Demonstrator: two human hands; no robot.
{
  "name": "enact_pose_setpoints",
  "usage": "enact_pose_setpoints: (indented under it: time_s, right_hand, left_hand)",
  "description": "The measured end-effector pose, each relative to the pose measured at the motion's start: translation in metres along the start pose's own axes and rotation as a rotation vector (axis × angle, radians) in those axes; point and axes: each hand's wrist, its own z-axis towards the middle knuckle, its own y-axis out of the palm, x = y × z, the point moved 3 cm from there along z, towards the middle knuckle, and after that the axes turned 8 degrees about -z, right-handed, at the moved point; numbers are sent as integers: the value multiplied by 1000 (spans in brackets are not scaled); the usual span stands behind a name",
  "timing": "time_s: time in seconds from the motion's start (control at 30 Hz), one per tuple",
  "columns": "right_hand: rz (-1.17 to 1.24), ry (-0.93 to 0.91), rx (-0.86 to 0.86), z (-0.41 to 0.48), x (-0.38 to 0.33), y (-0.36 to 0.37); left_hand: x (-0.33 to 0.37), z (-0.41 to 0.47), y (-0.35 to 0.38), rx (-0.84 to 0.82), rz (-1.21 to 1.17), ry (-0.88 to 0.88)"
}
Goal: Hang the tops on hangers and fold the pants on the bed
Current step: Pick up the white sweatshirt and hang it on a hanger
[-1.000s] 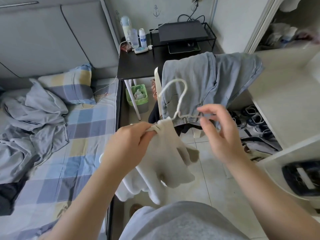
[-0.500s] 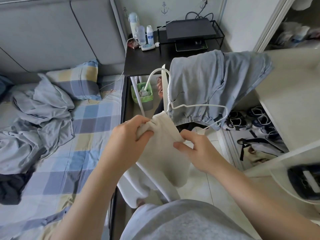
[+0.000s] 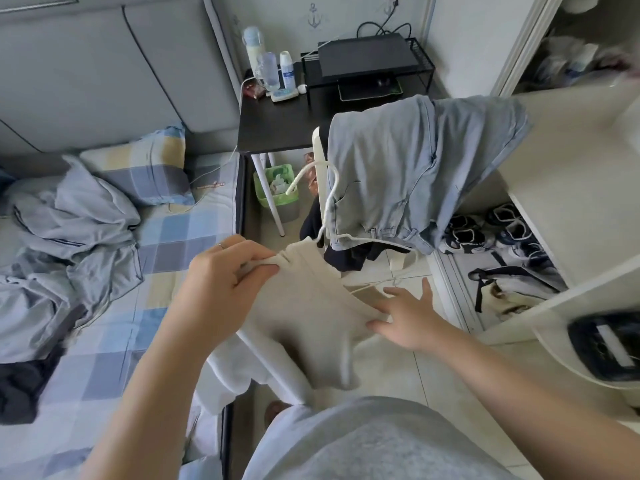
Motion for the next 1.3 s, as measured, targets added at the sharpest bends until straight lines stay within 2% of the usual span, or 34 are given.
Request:
enact_pose_setpoints:
  time_s: [0.13,0.23,0.43,0.57,0.67,0.8,0.93,1.17,1.3]
  right_hand:
    - [-57,42,-65,-4,20,15]
    - [-15,55,-29,-8,30,13]
    - [388,25,75,-21,34,-19]
    - [461,-45,208,-28,26,-44]
    - [533,-104,389,-31,23,-63]
    - [555,-72,564,-31,29,-82]
    - [558,-38,567,-36,34,-96]
    - [480,-366,433,-54,-41,-118]
    - [549,-434,368,-57,-64,-127]
  left_hand:
    - [-8,-1,-18,-20,4,-80]
    - [-10,-3,-28,-60,-2,-147]
    - [-14,-8,-38,-136,-20,-277]
    - [-14,-7,-41,-143,-13,-310]
    - [-13,-5,-44,-134,-61,-316]
    - [-14,-5,-41,-199,-42,-338]
    - [-16,-5,-28,-295,-19,-350]
    - [-1,14,32,-400,6,-177]
    - [11,13,47,-361,-5,-43]
